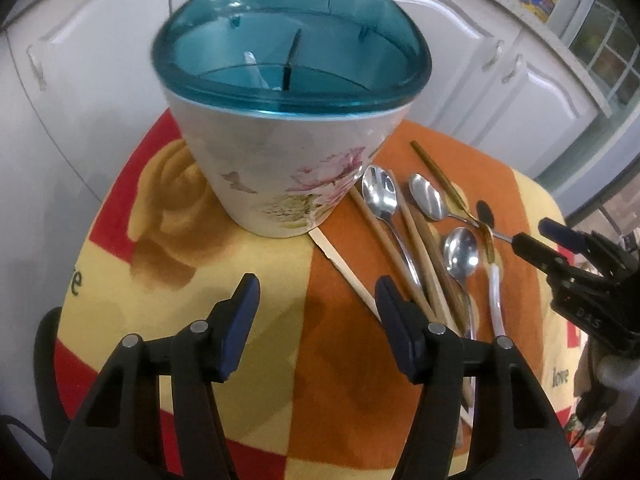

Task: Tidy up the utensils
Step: 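Grasp a wooden chopstick with the left tool while the right grasps the gold fork, then lift the chopstick with the left tool while the right carries the fork toward the cup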

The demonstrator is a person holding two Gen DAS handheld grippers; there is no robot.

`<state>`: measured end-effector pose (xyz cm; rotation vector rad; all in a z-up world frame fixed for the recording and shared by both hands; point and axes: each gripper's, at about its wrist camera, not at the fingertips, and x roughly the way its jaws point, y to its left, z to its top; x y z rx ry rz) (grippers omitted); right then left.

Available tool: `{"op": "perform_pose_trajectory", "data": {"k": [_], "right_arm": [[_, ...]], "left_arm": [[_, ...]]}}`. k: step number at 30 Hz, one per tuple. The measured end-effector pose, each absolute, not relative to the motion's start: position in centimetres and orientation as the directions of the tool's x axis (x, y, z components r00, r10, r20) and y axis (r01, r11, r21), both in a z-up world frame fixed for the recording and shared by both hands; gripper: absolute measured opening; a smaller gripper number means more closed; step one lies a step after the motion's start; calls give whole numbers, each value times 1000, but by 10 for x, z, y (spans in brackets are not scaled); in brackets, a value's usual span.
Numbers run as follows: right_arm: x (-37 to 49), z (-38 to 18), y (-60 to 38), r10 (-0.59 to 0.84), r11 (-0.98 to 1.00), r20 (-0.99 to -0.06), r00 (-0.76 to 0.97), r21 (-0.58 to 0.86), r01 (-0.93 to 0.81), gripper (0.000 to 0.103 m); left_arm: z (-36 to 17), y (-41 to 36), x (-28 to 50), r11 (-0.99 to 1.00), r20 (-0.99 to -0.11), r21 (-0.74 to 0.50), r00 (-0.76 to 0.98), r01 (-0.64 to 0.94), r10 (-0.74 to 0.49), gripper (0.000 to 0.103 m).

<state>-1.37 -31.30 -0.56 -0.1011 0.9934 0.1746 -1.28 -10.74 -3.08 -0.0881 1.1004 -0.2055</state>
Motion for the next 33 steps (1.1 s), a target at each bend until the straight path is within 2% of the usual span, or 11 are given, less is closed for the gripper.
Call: {"op": "perform_pose_trajectory", "data": {"k": [3,6,9,11,15,19,20,24,28,33], "right_arm": [[-3,-17,-318,108,974,-863,493,-6,-225,53],[4,-19,-322,188,970,-861,472,87,-226,48],[10,-19,-316,207,966,-854,478,102,-236,40],[19,-20,-312,221,965,-852,474,120,-234,37],[39,-25,-302,249,957,-855,456,145,-251,34],[58,-32,-289,243,953,-864,442,128,-273,31],[63,-36,-286,231,955,-871,434,119,-271,21],[70,-40,-284,225,957,-871,436,112,-269,9],[61,-32,-297,248,954,-871,424,142,-265,8],[32,-7,-324,324,944,-820,472,245,-222,8]], "left_arm": [[-38,-113,-11,979,-885,-172,420,108,-202,60],[-48,-118,-9,981,-897,-167,398,100,-193,59],[-52,-120,-7,983,-898,-156,400,94,-181,54],[-53,-119,-7,985,-898,-145,405,95,-171,44],[-54,-118,-6,985,-891,-144,421,97,-172,31],[-55,-113,-8,973,-883,-179,413,146,-224,8],[-56,-111,-8,969,-881,-194,407,152,-240,8],[-57,-95,-13,957,-880,-233,382,174,-284,6],[-55,-80,-23,949,-884,-235,359,210,-299,4],[-38,-64,-41,932,-869,-252,362,262,-337,4]]}}
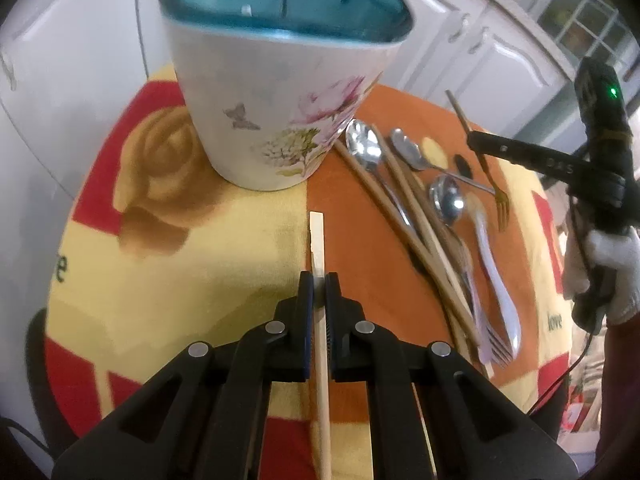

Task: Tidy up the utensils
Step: 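Lift the chopstick with the left tool while the right carries the fork toward the cup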

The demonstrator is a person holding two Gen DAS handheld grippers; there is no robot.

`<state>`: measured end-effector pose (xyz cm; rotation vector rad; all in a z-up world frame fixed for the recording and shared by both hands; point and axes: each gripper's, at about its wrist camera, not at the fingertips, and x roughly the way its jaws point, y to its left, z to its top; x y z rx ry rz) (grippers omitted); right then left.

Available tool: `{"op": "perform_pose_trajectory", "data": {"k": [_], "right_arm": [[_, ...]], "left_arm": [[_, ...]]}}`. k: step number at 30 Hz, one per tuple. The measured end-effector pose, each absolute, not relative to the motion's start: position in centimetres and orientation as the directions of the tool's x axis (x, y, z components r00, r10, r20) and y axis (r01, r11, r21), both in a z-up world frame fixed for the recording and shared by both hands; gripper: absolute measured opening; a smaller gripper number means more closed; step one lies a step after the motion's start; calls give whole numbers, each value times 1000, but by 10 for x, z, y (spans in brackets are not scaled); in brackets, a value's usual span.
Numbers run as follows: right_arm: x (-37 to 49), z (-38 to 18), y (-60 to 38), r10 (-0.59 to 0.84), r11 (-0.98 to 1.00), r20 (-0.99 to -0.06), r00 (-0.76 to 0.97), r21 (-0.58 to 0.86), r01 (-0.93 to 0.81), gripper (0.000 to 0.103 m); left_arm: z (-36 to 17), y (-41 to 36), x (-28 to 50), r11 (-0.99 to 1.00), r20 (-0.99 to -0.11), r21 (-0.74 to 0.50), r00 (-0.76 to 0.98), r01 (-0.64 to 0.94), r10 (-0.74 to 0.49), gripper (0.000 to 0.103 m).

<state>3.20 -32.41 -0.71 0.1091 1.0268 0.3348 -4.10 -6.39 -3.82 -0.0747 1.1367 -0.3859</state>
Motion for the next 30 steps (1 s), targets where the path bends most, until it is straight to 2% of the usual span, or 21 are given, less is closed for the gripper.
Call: {"op": "perform_pose_trajectory", "data": {"k": [15,30], "right_arm": [[-25,42,-313,556,822,-623,550,508,-256,8],[-8,108,-260,640,761,-490,592,510,-400,8]], "left_arm": [[29,-56,-45,901,-791,-287,451,324,-414,4],[117,-16,-13,900,-660,-312,612,303,-435,4]]}}
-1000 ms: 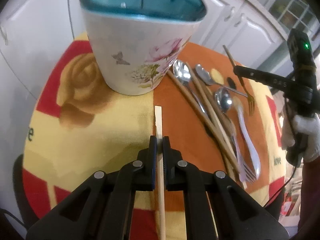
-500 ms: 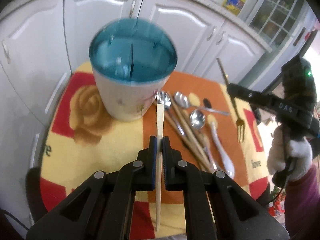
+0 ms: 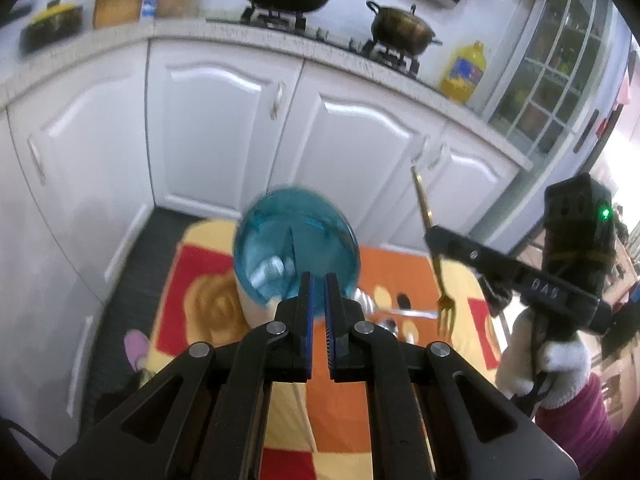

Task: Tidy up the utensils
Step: 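Lift the chopstick with the left tool while the right carries the fork toward the cup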

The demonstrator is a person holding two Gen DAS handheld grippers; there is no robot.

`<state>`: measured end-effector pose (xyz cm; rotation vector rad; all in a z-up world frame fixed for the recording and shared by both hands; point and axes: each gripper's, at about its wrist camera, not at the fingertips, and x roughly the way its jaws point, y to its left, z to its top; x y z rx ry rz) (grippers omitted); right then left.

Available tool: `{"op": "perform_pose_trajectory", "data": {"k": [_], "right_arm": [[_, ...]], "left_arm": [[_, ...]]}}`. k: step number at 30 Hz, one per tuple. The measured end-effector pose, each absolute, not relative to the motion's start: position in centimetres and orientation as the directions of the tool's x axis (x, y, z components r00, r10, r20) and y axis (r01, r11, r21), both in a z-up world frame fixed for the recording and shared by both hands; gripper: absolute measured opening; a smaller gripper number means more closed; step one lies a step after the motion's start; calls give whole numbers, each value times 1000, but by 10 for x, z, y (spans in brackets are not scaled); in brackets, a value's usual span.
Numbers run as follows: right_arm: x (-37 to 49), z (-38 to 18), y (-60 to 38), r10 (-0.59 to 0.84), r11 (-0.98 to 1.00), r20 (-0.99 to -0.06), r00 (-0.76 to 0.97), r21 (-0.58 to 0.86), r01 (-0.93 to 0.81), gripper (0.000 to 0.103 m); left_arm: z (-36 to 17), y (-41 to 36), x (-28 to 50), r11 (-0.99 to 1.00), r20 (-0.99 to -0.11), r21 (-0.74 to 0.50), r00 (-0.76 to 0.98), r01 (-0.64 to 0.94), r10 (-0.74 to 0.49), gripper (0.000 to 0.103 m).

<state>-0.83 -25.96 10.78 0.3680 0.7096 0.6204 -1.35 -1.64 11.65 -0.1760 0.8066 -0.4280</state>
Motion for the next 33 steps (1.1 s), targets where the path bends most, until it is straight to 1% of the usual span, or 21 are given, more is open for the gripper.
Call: {"op": "perform_pose_trajectory", "data": {"k": [4,7,9,10,11,12,13,15,22,25,26,28,29,33], "right_arm": [[3,114,-241,652,753,-484,584,503,-424,8],[7,114,-231,652,755,-492,576,493,-433,8],[8,113,-228,650,757,-500,572,489,-433,8],[7,113,-229,650,757,-503,570,488,-433,8],[6,113,-228,650,758,-507,567,485,-436,8],[5,112,-228,649,759,-510,564,481,-438,8],[4,111,-230,647,762,-514,563,476,-440,8],[5,110,-229,643,765,-520,562,470,-439,8],[7,104,-223,644,765,-540,541,465,-446,8],[7,103,-224,648,761,-543,534,465,-452,8],[8,103,-224,648,761,-545,532,465,-452,8],[9,101,-225,647,762,-549,529,468,-447,8],[10,100,-226,645,764,-551,530,469,-443,8],[10,98,-227,645,764,-549,532,475,-436,8]], "left_arm": [[113,-8,-14,906,-669,-310,611,289,-424,4],[87,9,-10,912,-706,-350,580,212,-406,4],[65,20,-7,910,-739,-383,538,159,-405,6],[56,26,-7,910,-750,-390,526,137,-401,14],[49,28,-6,913,-759,-389,519,123,-393,27],[35,32,-4,920,-776,-378,508,101,-374,34],[23,33,-2,928,-793,-364,496,79,-353,39],[4,34,6,939,-824,-343,467,36,-319,39],[-49,23,40,966,-888,-254,409,-51,-211,39],[-52,17,46,971,-879,-234,436,-41,-193,38],[-52,14,47,977,-878,-213,443,-25,-180,32],[-54,10,47,984,-880,-177,449,-1,-158,11],[-53,11,46,985,-875,-174,459,3,-156,5],[-44,27,39,972,-868,-233,452,-10,-204,5]]}}
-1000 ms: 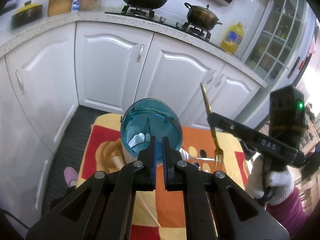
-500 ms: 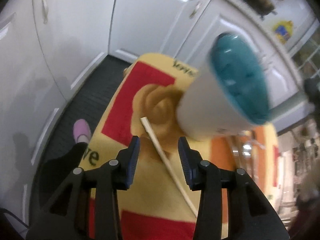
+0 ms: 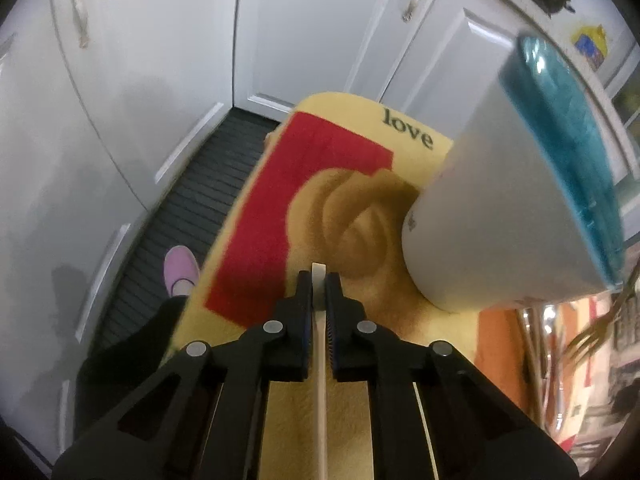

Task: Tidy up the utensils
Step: 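Lift the chopstick with the left tool while the right carries the fork toward the cup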

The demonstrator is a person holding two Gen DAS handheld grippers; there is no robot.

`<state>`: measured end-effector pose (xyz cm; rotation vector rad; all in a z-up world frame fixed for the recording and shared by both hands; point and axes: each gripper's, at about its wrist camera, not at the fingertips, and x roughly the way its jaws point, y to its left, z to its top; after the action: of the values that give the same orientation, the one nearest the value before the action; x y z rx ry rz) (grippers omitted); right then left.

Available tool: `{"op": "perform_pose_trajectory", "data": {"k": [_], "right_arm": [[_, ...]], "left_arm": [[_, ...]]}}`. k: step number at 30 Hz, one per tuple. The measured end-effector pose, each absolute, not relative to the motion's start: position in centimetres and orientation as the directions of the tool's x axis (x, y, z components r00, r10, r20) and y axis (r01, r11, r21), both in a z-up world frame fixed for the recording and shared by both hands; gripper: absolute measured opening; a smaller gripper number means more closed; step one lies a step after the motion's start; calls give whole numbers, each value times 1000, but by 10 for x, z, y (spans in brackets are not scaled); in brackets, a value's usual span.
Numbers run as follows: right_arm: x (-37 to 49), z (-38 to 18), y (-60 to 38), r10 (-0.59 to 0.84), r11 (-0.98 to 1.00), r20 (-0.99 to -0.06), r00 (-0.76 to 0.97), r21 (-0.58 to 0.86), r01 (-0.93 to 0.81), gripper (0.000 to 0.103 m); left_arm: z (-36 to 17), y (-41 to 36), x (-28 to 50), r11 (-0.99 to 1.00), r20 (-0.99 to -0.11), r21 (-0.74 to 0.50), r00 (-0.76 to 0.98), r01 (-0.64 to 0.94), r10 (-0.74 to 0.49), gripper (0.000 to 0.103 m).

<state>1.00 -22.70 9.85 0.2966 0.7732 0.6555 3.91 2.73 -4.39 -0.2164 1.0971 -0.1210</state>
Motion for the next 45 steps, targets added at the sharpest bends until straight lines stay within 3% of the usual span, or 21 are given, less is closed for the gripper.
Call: {"op": "perform_pose_trajectory", "data": {"k": [8,12,13,16,19,25,29,40,45], "right_arm": [[6,100,-223,637,771,-557,533,448,-452,4],[-5,84,-226,618,783,-621,482,439,-440,5],[-8,79,-228,613,786,-638,467,433,-441,7],[-20,60,-230,568,807,-713,412,385,-448,34],[-33,34,-230,548,811,-766,336,388,-437,34],[-39,7,-248,469,876,-807,358,372,-308,34],[-33,-6,-270,513,858,-787,343,481,-182,33],[-6,-34,-280,450,867,-799,399,497,18,31],[-2,-32,-283,461,851,-767,446,525,22,15]], "left_arm": [[-20,45,23,956,-838,-294,478,12,-264,5],[-11,42,12,942,-821,-333,480,37,-308,5],[-7,40,10,940,-816,-339,482,46,-318,5],[2,37,9,930,-799,-361,490,71,-347,5],[7,34,7,927,-790,-365,499,84,-356,5],[7,30,2,927,-789,-361,496,103,-362,5],[5,29,1,923,-788,-372,491,98,-370,5],[7,28,1,925,-784,-364,502,105,-366,5],[7,31,-1,925,-785,-368,501,97,-365,5]]}}
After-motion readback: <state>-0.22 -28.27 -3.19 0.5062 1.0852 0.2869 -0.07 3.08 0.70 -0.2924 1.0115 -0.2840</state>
